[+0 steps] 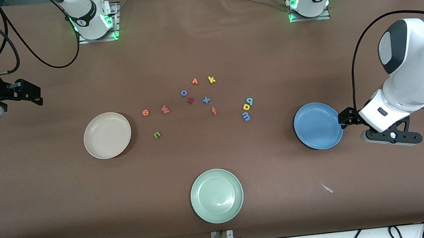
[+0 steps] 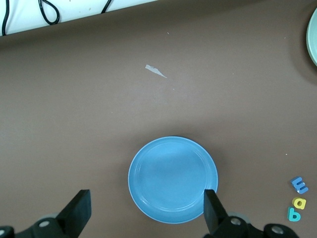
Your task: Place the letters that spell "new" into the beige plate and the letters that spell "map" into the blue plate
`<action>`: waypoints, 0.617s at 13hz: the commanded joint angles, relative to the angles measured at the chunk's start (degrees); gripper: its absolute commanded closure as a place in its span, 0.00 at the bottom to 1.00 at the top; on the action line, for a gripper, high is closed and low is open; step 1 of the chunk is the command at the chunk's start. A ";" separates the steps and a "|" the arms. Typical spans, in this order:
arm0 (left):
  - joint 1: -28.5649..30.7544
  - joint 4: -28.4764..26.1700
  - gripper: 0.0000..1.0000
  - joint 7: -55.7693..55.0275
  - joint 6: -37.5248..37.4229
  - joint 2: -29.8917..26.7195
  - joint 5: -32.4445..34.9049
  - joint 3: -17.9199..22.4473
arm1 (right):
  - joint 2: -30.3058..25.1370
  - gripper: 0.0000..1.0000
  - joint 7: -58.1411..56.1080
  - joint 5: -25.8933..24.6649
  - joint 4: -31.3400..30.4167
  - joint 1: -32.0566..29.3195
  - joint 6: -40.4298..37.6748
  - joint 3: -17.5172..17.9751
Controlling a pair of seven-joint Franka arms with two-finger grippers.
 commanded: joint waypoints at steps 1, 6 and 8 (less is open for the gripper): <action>0.15 -0.57 0.00 -0.19 -0.78 -0.82 2.04 -0.13 | 0.12 0.00 0.71 0.21 1.00 0.07 -0.24 0.16; 0.24 -0.48 0.00 -0.19 -0.78 -0.82 1.69 -0.13 | 0.12 0.00 0.79 0.30 1.00 0.07 -0.33 0.16; 0.24 -0.49 0.00 -0.19 -0.78 -0.82 1.69 -0.13 | 0.12 0.00 0.79 0.30 1.00 0.07 -0.33 0.16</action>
